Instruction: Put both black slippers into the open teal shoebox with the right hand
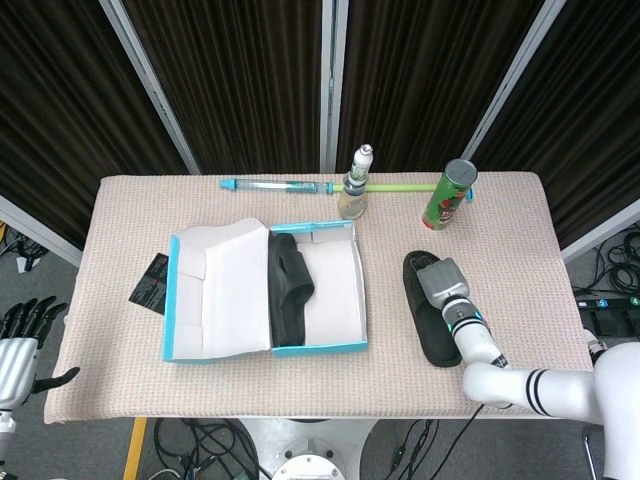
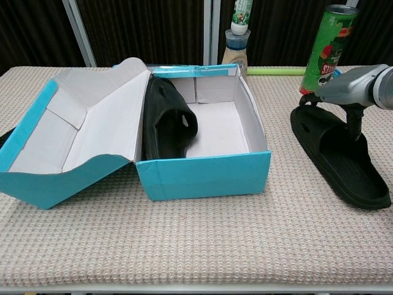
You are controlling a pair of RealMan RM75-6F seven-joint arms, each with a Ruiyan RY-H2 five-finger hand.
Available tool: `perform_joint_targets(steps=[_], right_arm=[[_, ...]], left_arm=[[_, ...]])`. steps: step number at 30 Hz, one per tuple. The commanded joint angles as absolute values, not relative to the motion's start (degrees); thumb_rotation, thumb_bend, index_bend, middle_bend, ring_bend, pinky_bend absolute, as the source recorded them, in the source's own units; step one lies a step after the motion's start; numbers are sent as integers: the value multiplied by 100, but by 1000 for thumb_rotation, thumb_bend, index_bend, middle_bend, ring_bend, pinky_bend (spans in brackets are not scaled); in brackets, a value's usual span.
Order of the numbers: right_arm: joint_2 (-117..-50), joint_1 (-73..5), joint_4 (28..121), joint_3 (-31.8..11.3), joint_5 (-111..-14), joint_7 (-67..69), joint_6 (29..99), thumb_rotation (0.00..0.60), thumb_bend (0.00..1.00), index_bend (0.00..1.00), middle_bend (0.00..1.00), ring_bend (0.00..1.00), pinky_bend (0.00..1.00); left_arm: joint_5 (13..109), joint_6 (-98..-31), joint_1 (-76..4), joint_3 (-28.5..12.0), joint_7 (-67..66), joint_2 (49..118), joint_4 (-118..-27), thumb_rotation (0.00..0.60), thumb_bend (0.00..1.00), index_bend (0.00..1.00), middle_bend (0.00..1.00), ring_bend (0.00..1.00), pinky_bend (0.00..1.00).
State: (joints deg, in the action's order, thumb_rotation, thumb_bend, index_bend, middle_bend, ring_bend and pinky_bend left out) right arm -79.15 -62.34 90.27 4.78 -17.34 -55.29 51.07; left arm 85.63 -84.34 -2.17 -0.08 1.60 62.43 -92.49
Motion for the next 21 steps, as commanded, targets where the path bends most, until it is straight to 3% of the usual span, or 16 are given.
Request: perform_joint_targets(steps=[1,6,14,17,21], right_arm=[[-8069,-6376,8902,483,-1516,-5703,5124,600,73,0,106,699,971],[-8241,-6538,8790,499,-1313,-5926,5163,600,74,10,118,704,971],[-8525,-6645,8663,538,-1217,-6173,5376,600,75,107,179,722,971],[-8662,-6642,8546,557,-1287,-6236,5457,600,75,165,214,729,973],[-8801,-6511,8403,522,-1705,-6073,5693,600,85,337,330,750,979]], left_arm=[[8552,-8420,-219,-7,184,6246,-9233,600,0,143,71,0,0],[8536,-8384,-231,-6,218,6261,-9201,600,0,142,71,0,0],[8522,-8358,-233,-2,290,6293,-9130,600,0,142,71,0,0],[8510,-8358,-219,5,323,6303,-9095,600,0,143,71,0,0],[8507,-8372,-201,14,359,6301,-9077,600,0,143,71,0,0]])
